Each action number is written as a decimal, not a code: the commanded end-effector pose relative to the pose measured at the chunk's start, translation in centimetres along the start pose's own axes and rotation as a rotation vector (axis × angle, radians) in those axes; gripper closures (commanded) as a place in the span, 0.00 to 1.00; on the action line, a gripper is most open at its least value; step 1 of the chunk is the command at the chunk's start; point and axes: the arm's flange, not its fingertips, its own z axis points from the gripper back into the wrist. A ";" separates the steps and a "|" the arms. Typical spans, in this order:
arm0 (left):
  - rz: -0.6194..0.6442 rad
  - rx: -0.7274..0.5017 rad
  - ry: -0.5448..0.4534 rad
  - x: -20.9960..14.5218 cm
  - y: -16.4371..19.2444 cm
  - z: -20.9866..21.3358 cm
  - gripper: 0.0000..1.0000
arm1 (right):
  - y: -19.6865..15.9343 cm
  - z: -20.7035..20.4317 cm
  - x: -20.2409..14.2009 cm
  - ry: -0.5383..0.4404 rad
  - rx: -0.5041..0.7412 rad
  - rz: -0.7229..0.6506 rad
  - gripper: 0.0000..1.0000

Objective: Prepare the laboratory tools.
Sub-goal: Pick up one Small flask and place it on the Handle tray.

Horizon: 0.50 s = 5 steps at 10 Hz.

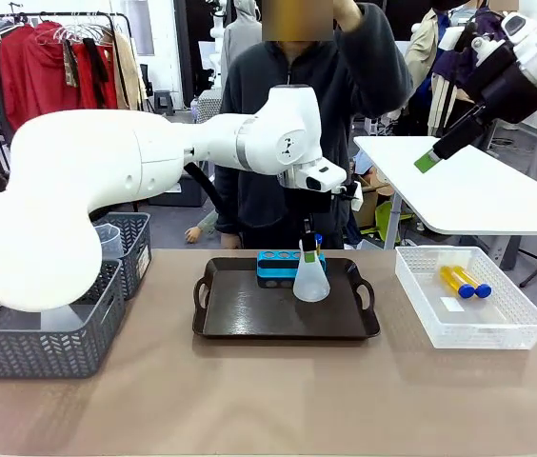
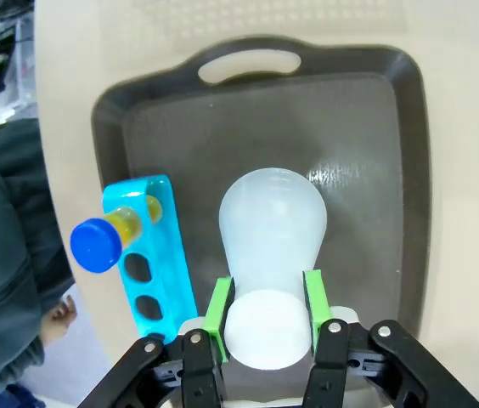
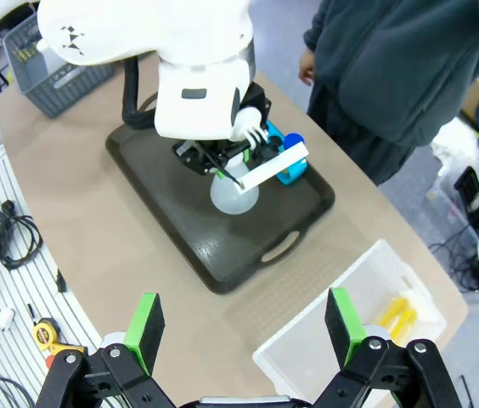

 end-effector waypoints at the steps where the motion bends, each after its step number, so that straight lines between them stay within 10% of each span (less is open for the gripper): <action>1: -0.028 -0.020 0.002 1.4 1.4 0.5 1.00 | 0.0 0.1 0.0 -0.006 0.002 0.001 0.00; 2: -0.033 -0.031 0.007 1.3 1.3 0.5 1.00 | 0.0 0.1 0.0 -0.006 0.002 0.001 0.00; 5: -0.023 -0.054 0.012 1.2 1.5 0.2 0.45 | 0.0 0.1 0.0 -0.006 0.002 0.001 0.00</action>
